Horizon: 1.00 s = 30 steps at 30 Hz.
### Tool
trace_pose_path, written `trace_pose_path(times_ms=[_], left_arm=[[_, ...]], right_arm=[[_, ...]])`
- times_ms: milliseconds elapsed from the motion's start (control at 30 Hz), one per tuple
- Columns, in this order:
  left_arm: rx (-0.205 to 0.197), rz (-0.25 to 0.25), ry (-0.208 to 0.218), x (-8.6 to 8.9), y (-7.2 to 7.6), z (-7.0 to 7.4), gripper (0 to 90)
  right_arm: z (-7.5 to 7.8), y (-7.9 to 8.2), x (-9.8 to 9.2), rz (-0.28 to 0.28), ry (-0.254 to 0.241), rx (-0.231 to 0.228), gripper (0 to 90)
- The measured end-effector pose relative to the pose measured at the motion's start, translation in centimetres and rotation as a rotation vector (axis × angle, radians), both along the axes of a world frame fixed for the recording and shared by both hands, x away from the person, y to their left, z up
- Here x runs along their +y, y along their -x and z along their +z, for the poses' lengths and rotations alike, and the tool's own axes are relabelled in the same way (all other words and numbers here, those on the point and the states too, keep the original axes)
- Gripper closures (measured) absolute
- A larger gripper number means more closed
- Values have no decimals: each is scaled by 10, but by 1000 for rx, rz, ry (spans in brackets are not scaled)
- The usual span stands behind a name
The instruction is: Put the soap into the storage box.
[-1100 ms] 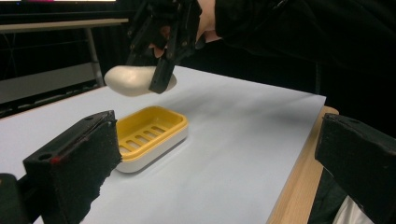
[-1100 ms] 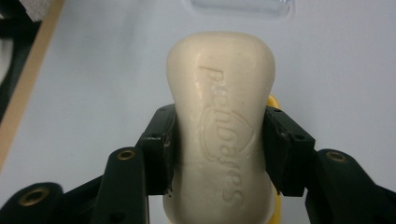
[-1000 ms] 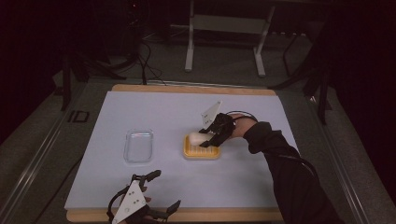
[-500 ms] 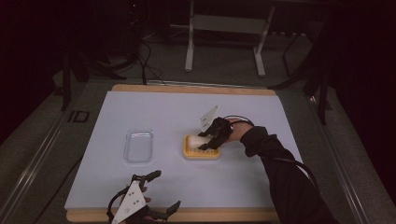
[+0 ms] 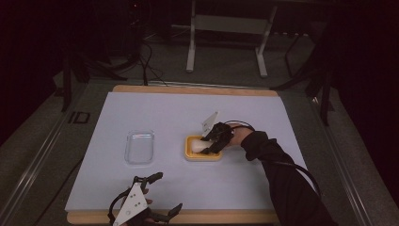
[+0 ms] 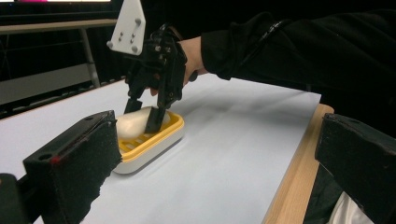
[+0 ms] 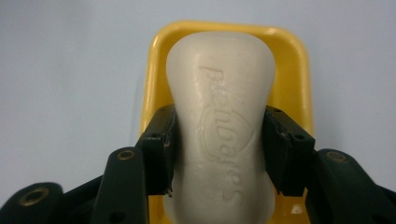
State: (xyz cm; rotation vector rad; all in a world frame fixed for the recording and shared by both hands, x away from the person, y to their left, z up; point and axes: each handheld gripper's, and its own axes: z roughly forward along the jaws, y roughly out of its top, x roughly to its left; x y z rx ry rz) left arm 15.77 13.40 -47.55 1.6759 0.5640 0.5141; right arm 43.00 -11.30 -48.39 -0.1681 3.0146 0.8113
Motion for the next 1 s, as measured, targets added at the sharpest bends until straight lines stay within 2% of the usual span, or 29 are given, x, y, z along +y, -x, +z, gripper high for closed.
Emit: trace_pose_path(times_ms=[133,433,600,800,1000], left_arm=[[0,-1,-2,0,0,0,2],[2,-5,-3,0,0,0,2],[4,-10,-6,-1,0,-1,2],[6,-11,-7,-1,-1,-1,2],[6,-11,-10,-1,-1,-1,2]], right_arm=[[-6,-1,3,-3,19,15,495],[-12,-4,5,0,27,1,493],[-14,-6,5,-22,33,3,475],[-5,-9,4,-38,35,31,443],[6,-10,0,-60,54,26,430]])
